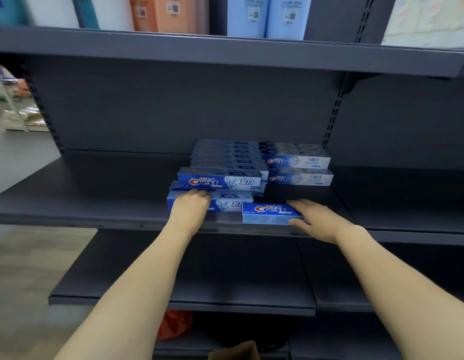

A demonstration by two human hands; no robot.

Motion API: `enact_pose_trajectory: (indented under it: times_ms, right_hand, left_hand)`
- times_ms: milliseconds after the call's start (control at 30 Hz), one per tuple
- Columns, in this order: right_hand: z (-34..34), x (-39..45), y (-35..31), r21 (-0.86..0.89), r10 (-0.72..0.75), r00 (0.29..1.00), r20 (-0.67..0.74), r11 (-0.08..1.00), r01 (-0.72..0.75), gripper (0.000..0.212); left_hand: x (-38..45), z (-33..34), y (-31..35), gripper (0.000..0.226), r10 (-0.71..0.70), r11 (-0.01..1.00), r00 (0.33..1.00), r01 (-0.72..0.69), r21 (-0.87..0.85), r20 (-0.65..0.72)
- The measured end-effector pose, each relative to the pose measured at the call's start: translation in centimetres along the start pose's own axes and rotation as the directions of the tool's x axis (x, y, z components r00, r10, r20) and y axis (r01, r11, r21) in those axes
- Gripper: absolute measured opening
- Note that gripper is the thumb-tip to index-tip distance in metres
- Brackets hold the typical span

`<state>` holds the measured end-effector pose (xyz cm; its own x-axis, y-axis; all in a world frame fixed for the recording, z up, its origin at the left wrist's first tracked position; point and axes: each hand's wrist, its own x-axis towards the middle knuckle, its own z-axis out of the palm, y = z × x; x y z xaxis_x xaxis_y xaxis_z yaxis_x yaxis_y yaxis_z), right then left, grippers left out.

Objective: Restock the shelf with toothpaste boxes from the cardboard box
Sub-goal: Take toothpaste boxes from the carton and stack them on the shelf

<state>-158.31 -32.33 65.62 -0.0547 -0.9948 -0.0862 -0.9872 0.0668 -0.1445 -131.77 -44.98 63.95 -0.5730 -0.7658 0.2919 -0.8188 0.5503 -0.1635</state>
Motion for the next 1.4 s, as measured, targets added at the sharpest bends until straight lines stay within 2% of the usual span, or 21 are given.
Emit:
enact_pose_trajectory:
  times_ms: [400, 567, 633, 733, 800, 933, 1000, 1167, 1300, 1400]
  right_hand:
    - [0.6, 0.4, 0.7, 0.020, -0.051, 0.997, -0.053, 0.998, 0.052, 0.058]
    - [1.1, 0.0, 0.4, 0.003, -0.087, 0.980, -0.178, 0.996, 0.089, 0.055]
    - [1.2, -0.2, 0.3, -0.052, -0.121, 0.956, -0.268, 0.992, 0.111, 0.054]
    - [1.0, -0.5, 0.1, -0.079, -0.138, 0.912, -0.386, 0.990, 0.116, 0.050]
    - [1.1, -0.5, -0.1, -0.108, -0.133, 0.894, -0.429, 0.990, 0.095, 0.048]
    - [1.4, 0.0, -1.4, -0.189, -0.166, 0.862, -0.478, 0.978, 0.083, 0.045]
    - [1.5, 0.5, -2.4, -0.230, -0.211, 0.829, -0.518, 0.968, 0.103, 0.044]
    - [1.2, 1.9, -4.6, -0.257, -0.251, 0.756, -0.605, 0.960, 0.112, 0.038]
    - [1.2, 3.0, -6.3, -0.259, -0.289, 0.727, -0.623, 0.953, 0.156, 0.049]
    - [1.4, 4.2, -8.0, -0.264, -0.320, 0.699, -0.640, 0.945, 0.191, 0.050]
  left_hand:
    - [0.9, 0.4, -0.3, 0.040, 0.029, 0.999, 0.998, -0.030, 0.025, 0.051]
    - [0.9, -0.1, -0.2, 0.044, 0.057, 0.995, 0.997, -0.061, 0.081, 0.048]
    - [0.8, -0.6, -0.2, 0.046, 0.164, 0.982, 0.984, -0.156, 0.106, -0.074]
    - [0.8, -0.6, 0.4, 0.048, 0.291, 0.955, 0.901, -0.293, 0.043, -0.321]
    - [0.9, -1.2, 1.6, 0.043, 0.344, 0.932, 0.852, -0.360, 0.035, -0.395]
    - [1.4, -2.2, 4.7, 0.071, 0.439, 0.896, 0.838, -0.436, 0.086, -0.326]
    - [1.6, -2.0, 6.0, 0.078, 0.463, 0.885, 0.832, -0.454, 0.105, -0.306]
    - [1.9, -1.3, 6.4, 0.062, 0.386, 0.909, 0.835, -0.417, 0.007, -0.393]
    - [1.6, -1.1, 3.7, 0.056, 0.304, 0.936, 0.825, -0.352, -0.014, -0.476]
    - [1.0, -0.7, 1.3, 0.053, 0.234, 0.953, 0.823, -0.300, -0.047, -0.517]
